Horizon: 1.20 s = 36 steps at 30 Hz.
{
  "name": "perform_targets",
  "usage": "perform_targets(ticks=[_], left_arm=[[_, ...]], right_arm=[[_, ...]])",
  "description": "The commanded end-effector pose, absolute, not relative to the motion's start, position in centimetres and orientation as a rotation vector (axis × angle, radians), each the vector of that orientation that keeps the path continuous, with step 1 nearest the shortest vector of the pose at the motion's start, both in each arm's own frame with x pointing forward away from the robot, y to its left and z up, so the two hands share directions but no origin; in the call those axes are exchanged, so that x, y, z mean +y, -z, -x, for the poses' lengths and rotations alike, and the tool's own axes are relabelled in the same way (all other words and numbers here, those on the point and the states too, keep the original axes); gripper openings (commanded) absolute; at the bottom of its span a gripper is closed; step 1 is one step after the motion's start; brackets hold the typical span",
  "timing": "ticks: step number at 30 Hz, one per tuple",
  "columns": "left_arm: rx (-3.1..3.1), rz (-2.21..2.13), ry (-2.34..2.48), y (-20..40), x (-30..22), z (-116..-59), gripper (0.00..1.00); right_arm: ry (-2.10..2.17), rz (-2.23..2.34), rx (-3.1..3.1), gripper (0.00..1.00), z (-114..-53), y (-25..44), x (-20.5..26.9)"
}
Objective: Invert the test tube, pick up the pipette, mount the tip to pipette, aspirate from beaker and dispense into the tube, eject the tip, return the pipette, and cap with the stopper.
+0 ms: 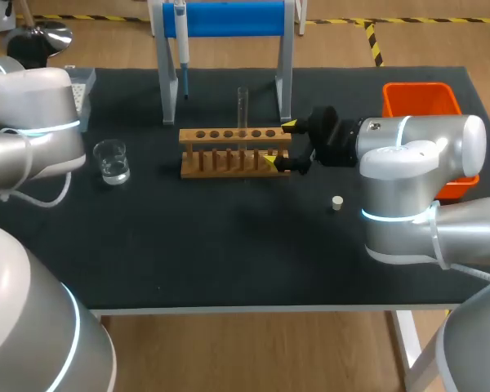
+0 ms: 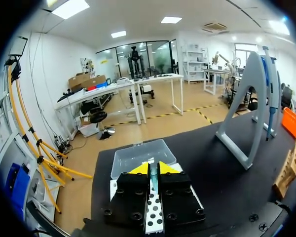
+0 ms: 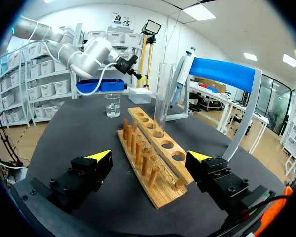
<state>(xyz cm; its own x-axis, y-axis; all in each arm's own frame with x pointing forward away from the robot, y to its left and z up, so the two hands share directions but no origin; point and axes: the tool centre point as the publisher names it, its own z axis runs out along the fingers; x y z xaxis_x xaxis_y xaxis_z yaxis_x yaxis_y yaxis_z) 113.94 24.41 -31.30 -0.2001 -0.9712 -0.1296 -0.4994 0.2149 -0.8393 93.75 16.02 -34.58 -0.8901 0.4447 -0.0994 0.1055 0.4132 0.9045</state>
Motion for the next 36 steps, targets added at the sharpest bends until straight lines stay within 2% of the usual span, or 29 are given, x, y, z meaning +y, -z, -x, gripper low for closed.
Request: perform_targets(ticks=[1, 13, 20, 24, 36], left_arm=[[1.797, 1.362, 0.871, 30.0, 24.3, -113.7, 0.0], [1.836, 1.226, 0.876, 24.5, 22.6, -110.1, 0.0], [2.019, 1.033, 0.975, 20.2, 19.4, -105.1, 0.0], [2.302, 0.74, 1.11, 18.1, 16.0, -100.9, 0.0], [2.302, 0.74, 1.11, 18.1, 16.0, -100.9, 0.0]], right_arm=[[-1.471, -0.474, 2.346, 1.0, -93.7, 34.7, 16.0], [-1.471, -0.474, 2.346, 1.0, -93.7, 34.7, 16.0], [-1.471, -0.474, 2.346, 1.0, -93.7, 34.7, 16.0], [-1.471, -0.474, 2.346, 1.0, -93.7, 34.7, 16.0], [-1.471, -0.474, 2.346, 1.0, -93.7, 34.7, 16.0]])
